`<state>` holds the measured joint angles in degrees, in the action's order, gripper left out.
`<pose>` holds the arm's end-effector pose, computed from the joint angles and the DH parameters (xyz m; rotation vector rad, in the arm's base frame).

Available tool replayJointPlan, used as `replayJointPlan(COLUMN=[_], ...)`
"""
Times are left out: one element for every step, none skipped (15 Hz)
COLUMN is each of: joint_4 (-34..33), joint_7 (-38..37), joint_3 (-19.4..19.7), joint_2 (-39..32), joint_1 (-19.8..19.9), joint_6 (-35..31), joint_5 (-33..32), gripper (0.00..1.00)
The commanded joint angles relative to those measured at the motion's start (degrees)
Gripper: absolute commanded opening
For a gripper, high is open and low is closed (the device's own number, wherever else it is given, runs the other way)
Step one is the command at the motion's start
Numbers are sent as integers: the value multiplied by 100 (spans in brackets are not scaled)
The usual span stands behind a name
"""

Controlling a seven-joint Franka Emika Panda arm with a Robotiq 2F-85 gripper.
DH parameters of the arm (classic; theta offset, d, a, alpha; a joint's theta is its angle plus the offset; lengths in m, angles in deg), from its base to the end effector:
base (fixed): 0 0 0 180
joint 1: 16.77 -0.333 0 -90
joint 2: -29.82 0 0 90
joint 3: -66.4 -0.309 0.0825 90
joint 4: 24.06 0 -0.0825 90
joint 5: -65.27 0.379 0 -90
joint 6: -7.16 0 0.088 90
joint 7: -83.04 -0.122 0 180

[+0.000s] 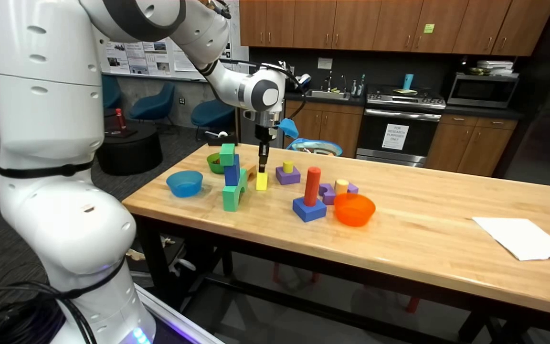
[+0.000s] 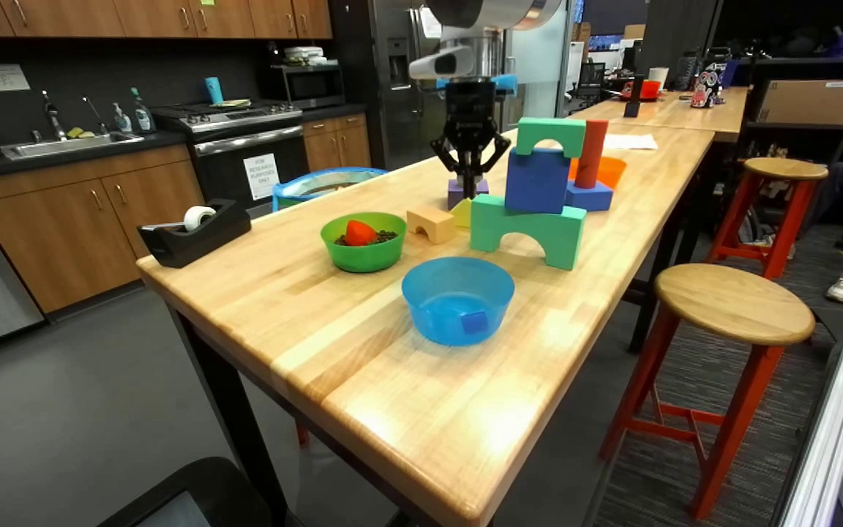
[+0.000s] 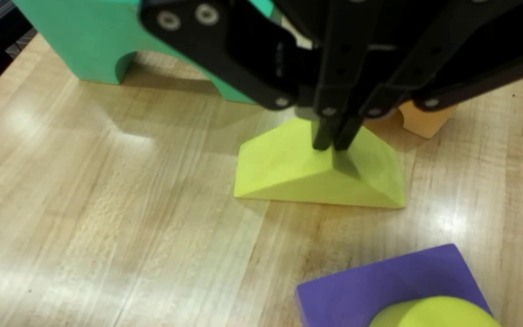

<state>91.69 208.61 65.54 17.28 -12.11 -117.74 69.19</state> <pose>0.5759 -0.0350 0.3198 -1.5450 -2.6447 -0.0419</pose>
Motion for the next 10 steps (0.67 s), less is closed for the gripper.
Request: replayJointPlan(joint_4=[-20,-8,15,39,71,93,102,115,114,113], joint_7=[60,49,48,62,42,35,36,42,37,38], joint_3=[40,52,68,84,110,132,155,185,216,245], joint_2=[72,86,122,156,203,236,257,282,302,315], joint_1=[58,71,93,117,139,167,192,222,247,273], joint_6=[78,72,73,63,48,42,35,38,43,36], joint_5=[-85,-92,-77,-66,-78,-70,-63,-51,-46,-33], gripper=[1,1,1,1,1,1,1,1,1,1])
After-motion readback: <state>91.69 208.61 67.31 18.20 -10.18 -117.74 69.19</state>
